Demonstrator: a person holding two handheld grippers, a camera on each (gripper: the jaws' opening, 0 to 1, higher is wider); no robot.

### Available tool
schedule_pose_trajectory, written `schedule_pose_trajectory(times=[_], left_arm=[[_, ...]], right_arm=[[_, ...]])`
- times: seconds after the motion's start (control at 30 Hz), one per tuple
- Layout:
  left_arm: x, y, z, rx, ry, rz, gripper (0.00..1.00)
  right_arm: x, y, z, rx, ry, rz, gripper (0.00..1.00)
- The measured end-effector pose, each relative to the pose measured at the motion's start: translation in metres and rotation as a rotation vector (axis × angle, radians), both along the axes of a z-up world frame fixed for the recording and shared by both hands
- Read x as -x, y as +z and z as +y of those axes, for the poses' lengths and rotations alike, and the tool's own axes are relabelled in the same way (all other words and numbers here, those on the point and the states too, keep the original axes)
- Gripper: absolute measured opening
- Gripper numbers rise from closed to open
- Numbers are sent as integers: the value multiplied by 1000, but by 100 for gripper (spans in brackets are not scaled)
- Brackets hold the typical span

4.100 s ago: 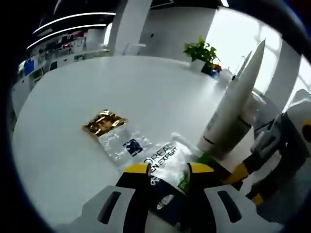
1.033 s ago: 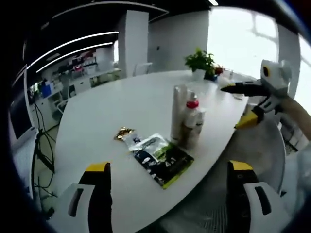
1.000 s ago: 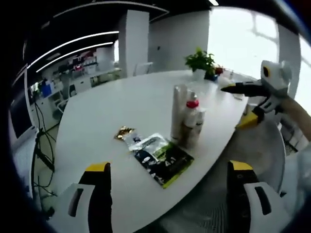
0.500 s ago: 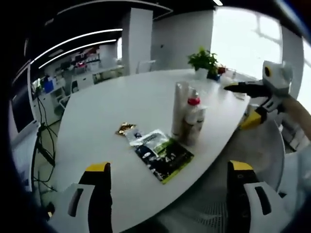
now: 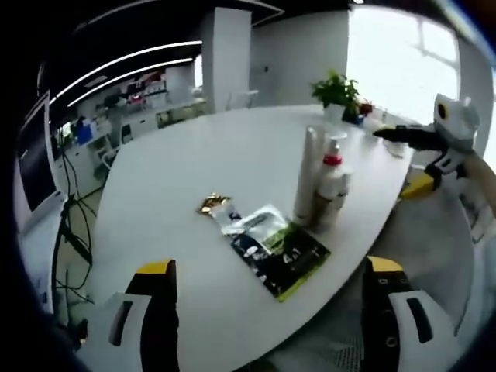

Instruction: Arrange the skincare products in the storage area until every visible bottle or jar stands upright without overlapping.

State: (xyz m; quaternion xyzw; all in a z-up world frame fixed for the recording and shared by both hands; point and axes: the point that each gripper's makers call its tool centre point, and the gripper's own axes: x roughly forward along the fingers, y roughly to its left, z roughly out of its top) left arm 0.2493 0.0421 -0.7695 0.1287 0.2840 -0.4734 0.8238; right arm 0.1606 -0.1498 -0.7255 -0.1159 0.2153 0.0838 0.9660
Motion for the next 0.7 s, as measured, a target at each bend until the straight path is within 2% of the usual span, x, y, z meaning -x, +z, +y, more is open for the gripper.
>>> schedule_pose_trajectory(times=[0.1, 0.17, 0.23, 0.33, 0.4, 0.47, 0.5, 0.53, 0.6, 0.7], left_arm=[[-12, -3, -5, -25, -3, -2, 97], [-24, -3, -10, -27, -1, -18, 97], [-37, -1, -16, -9, 8, -39, 96], [-55, -5, -25, 8, 19, -26, 91], [-65, -12, -33, 0, 3, -12, 90], [-74, -23, -40, -29, -28, 2, 89], [-76, -28, -44, -37, -46, 11, 88], [-75, -38, -47, -67, -77, 49, 87], [-79, -50, -53, -96, -95, 79, 83], [-89, -57, -62, -109, -99, 70, 79]], right_arm=[[-3, -2, -5, -17, -14, -4, 99], [-4, -4, -6, -35, -8, 2, 91], [-6, -8, -7, -47, -6, 5, 88], [-8, -14, -8, -60, -2, 26, 81], [-9, -16, -7, -70, 9, 29, 74], [-7, -24, -4, -98, 26, 77, 67], [-8, -24, -5, -102, 23, 71, 65], [-8, -27, -5, -107, 29, 80, 64], [-8, -31, -6, -110, 29, 88, 60], [-7, -36, -6, -125, 30, 103, 59]])
